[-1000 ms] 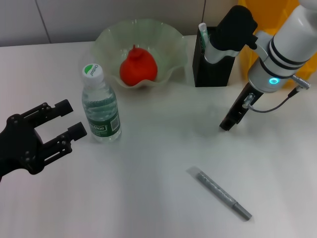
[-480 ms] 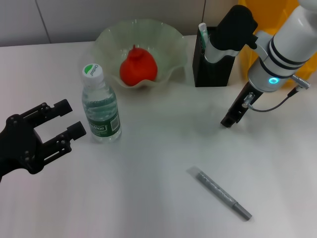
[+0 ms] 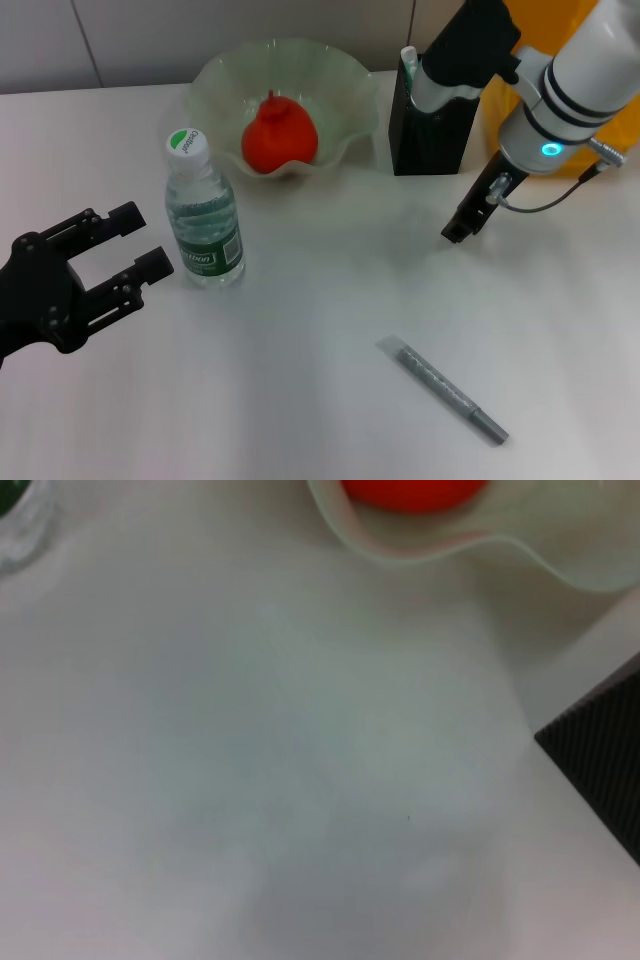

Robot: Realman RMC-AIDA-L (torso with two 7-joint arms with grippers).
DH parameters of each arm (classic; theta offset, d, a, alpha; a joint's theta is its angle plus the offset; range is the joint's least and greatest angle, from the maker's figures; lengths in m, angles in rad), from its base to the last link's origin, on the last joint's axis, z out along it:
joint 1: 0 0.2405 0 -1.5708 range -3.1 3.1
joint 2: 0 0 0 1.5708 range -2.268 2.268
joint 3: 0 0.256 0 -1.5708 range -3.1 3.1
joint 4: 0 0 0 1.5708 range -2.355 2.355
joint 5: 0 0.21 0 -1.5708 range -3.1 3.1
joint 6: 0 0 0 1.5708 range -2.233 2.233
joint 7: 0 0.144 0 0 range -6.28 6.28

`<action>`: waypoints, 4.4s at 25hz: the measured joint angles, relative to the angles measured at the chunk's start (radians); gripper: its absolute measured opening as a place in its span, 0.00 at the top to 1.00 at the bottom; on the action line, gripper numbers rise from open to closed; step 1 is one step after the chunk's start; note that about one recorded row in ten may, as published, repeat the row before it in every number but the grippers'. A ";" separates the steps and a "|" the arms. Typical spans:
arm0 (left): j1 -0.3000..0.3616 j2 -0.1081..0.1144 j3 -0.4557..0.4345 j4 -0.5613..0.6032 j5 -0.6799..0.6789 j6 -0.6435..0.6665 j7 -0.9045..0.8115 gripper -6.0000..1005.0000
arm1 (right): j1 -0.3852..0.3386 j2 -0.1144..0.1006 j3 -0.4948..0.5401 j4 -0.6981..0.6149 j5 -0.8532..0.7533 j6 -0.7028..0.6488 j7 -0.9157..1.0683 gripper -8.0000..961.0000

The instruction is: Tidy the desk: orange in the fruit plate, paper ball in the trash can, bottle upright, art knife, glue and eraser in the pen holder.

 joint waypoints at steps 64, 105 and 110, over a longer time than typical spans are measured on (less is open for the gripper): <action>0.008 0.001 -0.025 0.000 0.000 0.003 0.000 0.37 | -0.189 -0.011 -0.009 -0.410 0.125 0.153 0.111 0.59; 0.011 0.002 -0.026 0.000 0.000 0.018 0.000 0.37 | -0.153 -0.014 -0.005 -0.328 0.131 0.238 0.039 0.54; 0.011 0.002 -0.026 0.000 0.000 0.019 0.000 0.37 | -0.139 -0.015 -0.001 -0.306 0.128 0.241 0.038 0.53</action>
